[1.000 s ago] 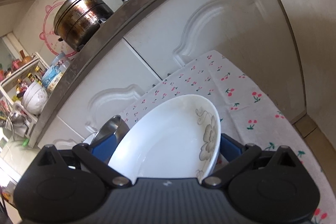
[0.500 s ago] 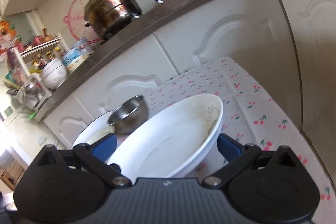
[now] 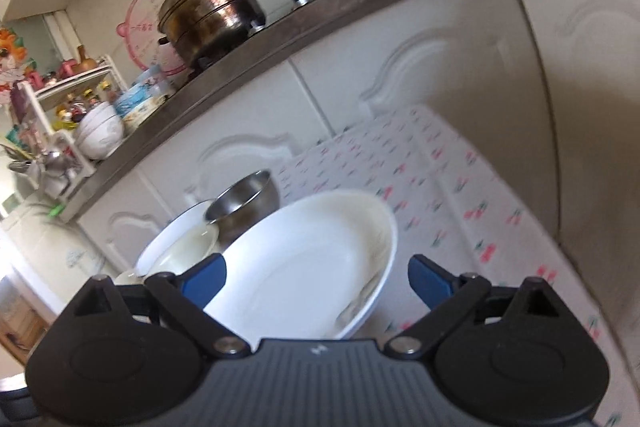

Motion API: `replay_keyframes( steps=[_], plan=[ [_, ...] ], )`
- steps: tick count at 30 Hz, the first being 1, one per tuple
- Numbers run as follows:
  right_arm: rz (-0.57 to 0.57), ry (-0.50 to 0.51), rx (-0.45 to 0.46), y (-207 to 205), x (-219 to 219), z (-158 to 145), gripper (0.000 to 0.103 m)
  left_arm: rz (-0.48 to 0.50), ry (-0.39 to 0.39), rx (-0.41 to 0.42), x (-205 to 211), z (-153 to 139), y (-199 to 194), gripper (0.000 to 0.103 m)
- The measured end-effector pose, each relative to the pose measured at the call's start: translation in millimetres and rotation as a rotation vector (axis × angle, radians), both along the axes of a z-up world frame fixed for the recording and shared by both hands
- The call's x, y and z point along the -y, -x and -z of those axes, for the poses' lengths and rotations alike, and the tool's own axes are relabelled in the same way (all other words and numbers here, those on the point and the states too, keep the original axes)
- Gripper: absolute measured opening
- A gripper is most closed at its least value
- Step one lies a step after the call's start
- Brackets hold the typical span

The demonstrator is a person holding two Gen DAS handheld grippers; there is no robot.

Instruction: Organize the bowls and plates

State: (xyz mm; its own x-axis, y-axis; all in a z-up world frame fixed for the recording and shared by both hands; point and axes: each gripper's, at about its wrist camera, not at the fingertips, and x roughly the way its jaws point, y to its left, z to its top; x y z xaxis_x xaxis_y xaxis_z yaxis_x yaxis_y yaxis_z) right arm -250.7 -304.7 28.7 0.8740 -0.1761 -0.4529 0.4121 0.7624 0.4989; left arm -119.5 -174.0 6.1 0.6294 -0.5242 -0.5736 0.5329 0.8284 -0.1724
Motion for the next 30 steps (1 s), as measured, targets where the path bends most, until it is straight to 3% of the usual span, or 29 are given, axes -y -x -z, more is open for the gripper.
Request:
replay_keyframes(
  steps=[4,14,23,30],
  plan=[
    [0.006,-0.003,-0.026,-16.9,12.2,5.4,0.097,-0.007,0.006,-0.014,10.3,3.9,-19.2,0.037],
    [-0.066,-0.182,0.015,-35.2,35.8,27.7,0.090,0.017,-0.033,-0.036,34.1,23.2,-45.3,0.030],
    [-0.055,-0.154,0.023,-26.7,24.0,18.9,0.091,0.004,-0.032,-0.022,32.0,19.5,-37.5,0.028],
    [-0.065,-0.116,0.031,-17.3,2.0,9.9,0.091,-0.023,-0.002,-0.024,4.1,11.0,-24.3,0.028]
  ],
)
